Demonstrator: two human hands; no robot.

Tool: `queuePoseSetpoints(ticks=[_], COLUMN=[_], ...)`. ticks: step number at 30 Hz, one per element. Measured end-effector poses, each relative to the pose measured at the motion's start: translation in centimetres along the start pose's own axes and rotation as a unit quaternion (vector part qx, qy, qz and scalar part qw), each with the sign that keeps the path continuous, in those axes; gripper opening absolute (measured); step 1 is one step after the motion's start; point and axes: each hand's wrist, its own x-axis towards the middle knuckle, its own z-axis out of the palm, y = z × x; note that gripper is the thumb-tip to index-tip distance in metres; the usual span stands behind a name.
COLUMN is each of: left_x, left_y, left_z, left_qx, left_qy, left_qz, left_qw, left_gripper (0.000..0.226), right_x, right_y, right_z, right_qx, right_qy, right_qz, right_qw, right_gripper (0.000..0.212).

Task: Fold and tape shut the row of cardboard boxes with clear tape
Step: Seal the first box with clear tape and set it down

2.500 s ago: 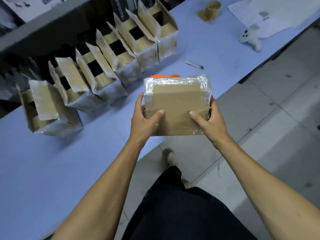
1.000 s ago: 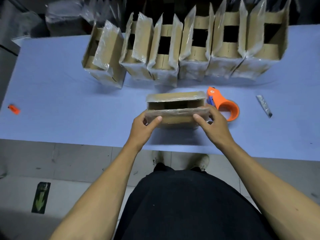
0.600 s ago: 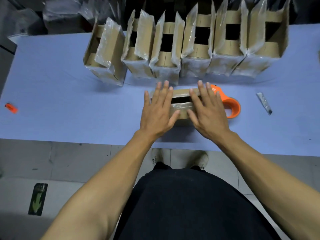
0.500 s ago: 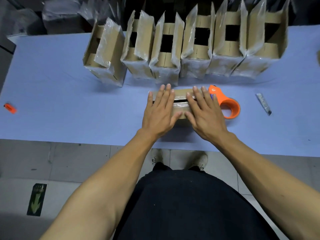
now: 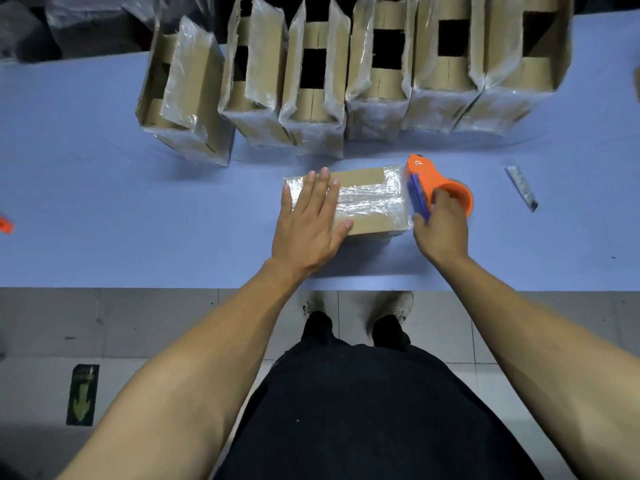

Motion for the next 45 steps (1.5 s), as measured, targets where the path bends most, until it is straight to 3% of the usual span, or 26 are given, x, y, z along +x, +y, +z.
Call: queuePoseSetpoints(ticks=[5,9,11,15,20,24,28,30,32,35,37,39,41,43,44,45], left_x=[0.1,-0.1,0.3,0.8,0.5,0.7,1.4,1.5,1.4,0.4,-0.5,-1.1,-0.9,0.1,0.5,0.9], left_y=[-0.1,-0.2,-0.1,-0.2,-0.6,-0.7,-1.3,-1.7,-2.0,-3.0,-4.2,-4.8,-4.4,-3.4,-2.9,-2.6], left_z=[0.2,0.3,0.0,-1.6,-1.1,-0.9,-1.4,-1.8,-2.4,-3.0,-3.0,-3.6,-5.1,-6.7,-7.4,-7.9], left_qx=[0.003,0.013,0.007,0.003,-0.005,-0.020,-0.024,-0.038,-0.134,-0.351,-0.372,-0.414,-0.548,-0.702,-0.749,-0.774], left_qy=[-0.001,-0.013,-0.013,-0.001,-0.026,-0.046,-0.041,0.002,0.072,0.124,0.159,0.195,0.175,0.089,0.043,0.007], left_qz=[-0.003,-0.005,-0.002,-0.002,-0.006,0.005,0.021,0.054,0.085,-0.017,-0.132,-0.225,-0.293,-0.321,-0.319,-0.312], left_qw=[1.000,1.000,1.000,1.000,1.000,0.999,0.999,0.998,0.985,0.928,0.905,0.860,0.764,0.629,0.579,0.550], left_gripper=[0.077,0.077,0.079,0.080,0.072,0.072,0.071,0.066,0.050,0.039,0.040,0.028,0.016,0.026,0.031,0.032], right_x=[1.1,1.2,1.3,1.2,0.9,1.0,-0.2,-1.1,-1.9,-2.3,-2.1,-1.9,-1.8,-1.8,-1.9,-1.9], right_y=[-0.1,-1.0,-1.6,-3.2,-4.4,-6.3,-10.6,-12.1,-12.7,-11.9,-11.3,-11.0,-10.9,-10.8,-10.7,-10.6], right_z=[0.3,-0.3,-1.5,-5.0,-7.6,-8.5,-8.7,-7.7,-6.3,-4.5,-4.3,-4.4,-4.4,-4.3,-4.3,-4.4], right_qx=[-0.080,-0.088,-0.073,0.038,-0.044,-0.079,-0.059,-0.031,0.003,0.019,0.039,0.051,0.049,0.051,0.056,0.063], right_qy=[-0.022,-0.032,-0.002,0.107,0.118,0.127,0.067,0.013,-0.030,-0.045,-0.042,-0.043,-0.042,-0.046,-0.050,-0.054], right_qz=[-0.005,-0.063,-0.062,0.007,-0.067,-0.113,-0.216,-0.268,-0.297,-0.300,-0.300,-0.308,-0.323,-0.331,-0.333,-0.334], right_qw=[0.997,0.994,0.995,0.994,0.990,0.982,0.972,0.963,0.954,0.953,0.952,0.949,0.944,0.941,0.940,0.939], right_gripper=[0.044,0.057,0.059,0.041,0.057,0.033,0.041,0.050,0.053,0.050,0.050,0.051,0.053,0.053,0.052,0.052])
